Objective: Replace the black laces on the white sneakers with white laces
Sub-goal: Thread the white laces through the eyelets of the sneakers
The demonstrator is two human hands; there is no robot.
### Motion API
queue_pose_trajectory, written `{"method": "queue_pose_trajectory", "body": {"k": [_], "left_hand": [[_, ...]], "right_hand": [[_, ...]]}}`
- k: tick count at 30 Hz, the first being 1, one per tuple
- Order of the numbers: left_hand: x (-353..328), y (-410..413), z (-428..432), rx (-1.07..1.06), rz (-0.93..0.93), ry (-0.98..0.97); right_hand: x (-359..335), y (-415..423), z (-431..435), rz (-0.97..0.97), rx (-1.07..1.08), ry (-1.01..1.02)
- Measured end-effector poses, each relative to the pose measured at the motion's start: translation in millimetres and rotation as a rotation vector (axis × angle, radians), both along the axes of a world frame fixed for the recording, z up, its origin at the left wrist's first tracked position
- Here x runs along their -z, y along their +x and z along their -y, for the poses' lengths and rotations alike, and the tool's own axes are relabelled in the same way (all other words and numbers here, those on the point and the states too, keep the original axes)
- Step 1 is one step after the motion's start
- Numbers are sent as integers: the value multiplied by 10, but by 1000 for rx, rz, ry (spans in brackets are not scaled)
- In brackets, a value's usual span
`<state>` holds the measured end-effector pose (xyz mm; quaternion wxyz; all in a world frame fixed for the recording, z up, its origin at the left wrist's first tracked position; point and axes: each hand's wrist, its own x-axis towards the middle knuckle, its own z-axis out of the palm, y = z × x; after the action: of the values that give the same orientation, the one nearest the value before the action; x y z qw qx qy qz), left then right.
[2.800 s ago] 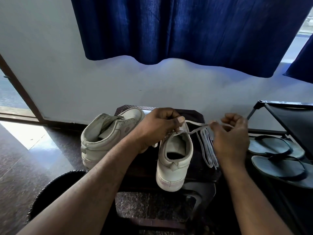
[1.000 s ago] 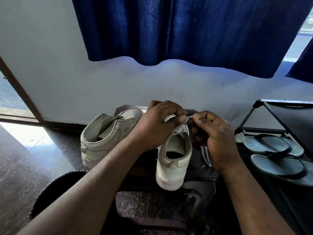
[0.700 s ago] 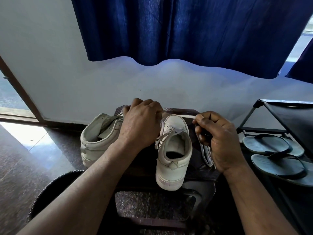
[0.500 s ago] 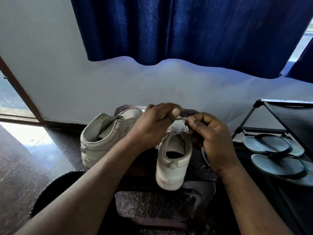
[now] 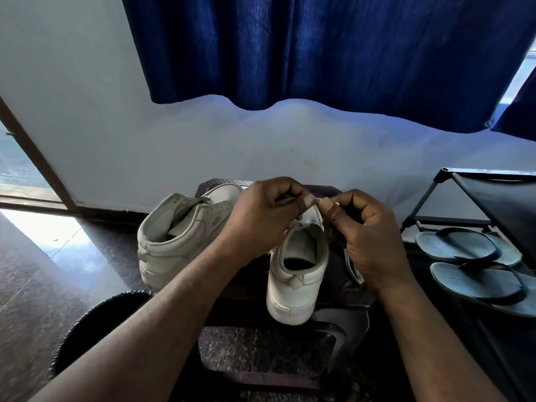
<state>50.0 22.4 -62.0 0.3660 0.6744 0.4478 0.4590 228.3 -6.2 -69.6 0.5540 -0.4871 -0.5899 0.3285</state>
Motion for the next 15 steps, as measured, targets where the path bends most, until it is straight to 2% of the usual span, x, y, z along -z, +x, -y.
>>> {"method": "queue_pose_trajectory", "body": {"k": [3,5,6,10,12,15], "left_hand": [[-6,-26,-7,-133,-39,5],[-20,-11,23,-177,-150,-2],[-27,4,45,-202,-233,2],[-10,81,127,-244,-487,76],[-10,116,162,-233,-541,108],[-23,131,187,-224,-571,134]], "right_hand": [[13,99,29,209,-58,-105],[45,129,51,403,-44,-105],[52,127,62,425,-23,-105],[65,135,71,275,34,-187],[73,144,60,192,16,-243],[81,120,75,-58,3,-333]]}}
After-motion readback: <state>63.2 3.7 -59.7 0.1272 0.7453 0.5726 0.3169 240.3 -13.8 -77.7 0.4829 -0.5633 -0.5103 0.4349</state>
